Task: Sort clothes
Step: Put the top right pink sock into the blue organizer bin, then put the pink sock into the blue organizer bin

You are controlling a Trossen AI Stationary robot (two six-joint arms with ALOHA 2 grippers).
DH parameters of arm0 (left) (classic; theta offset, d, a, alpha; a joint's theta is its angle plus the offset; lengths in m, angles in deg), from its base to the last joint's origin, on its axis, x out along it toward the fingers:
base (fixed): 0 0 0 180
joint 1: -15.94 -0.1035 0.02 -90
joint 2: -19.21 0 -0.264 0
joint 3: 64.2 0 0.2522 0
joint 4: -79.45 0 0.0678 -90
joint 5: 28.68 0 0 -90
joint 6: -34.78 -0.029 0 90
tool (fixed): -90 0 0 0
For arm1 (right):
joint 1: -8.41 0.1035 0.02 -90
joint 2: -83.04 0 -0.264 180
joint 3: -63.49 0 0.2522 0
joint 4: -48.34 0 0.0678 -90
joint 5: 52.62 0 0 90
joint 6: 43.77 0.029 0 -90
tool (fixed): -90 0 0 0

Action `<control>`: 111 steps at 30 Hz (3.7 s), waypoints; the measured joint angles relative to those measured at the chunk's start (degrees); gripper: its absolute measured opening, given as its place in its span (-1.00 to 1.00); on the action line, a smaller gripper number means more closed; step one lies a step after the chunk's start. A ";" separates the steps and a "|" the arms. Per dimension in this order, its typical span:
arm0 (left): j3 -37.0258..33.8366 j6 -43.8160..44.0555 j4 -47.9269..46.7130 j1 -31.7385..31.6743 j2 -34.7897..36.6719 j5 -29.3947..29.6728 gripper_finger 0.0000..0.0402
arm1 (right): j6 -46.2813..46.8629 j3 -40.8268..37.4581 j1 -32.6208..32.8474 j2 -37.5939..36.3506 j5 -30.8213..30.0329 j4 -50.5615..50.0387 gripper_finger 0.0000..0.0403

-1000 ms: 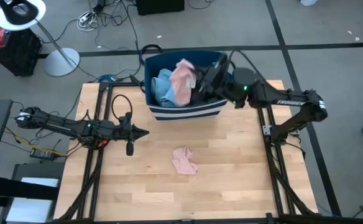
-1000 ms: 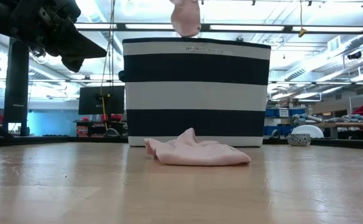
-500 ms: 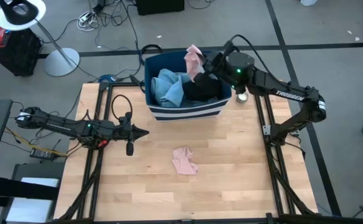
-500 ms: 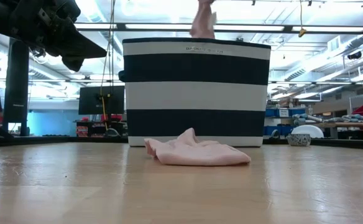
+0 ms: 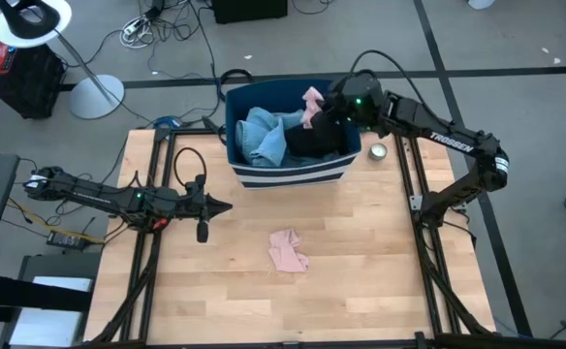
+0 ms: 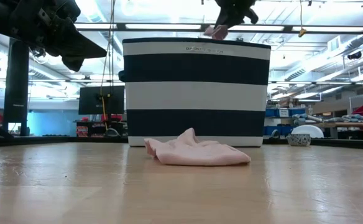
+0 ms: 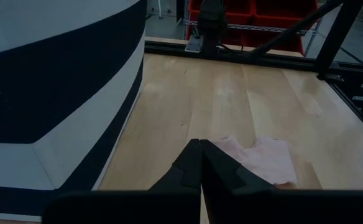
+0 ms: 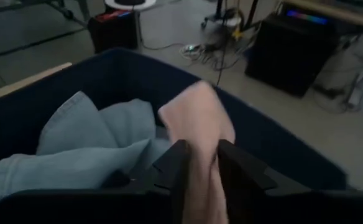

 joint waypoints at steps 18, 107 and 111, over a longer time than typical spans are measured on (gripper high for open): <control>0.00 0.00 -0.02 0.00 0.02 0.00 -0.97 | 2.10 -0.02 -0.28 0.00 2.05 -2.35 -0.12; -16.85 -8.53 16.17 -5.19 13.19 -10.13 -0.97 | 7.05 -57.66 32.93 8.28 13.35 64.78 -0.12; -16.85 -9.17 14.21 -5.55 15.80 -10.14 -0.97 | 6.43 -56.89 33.10 16.77 13.39 74.66 -0.09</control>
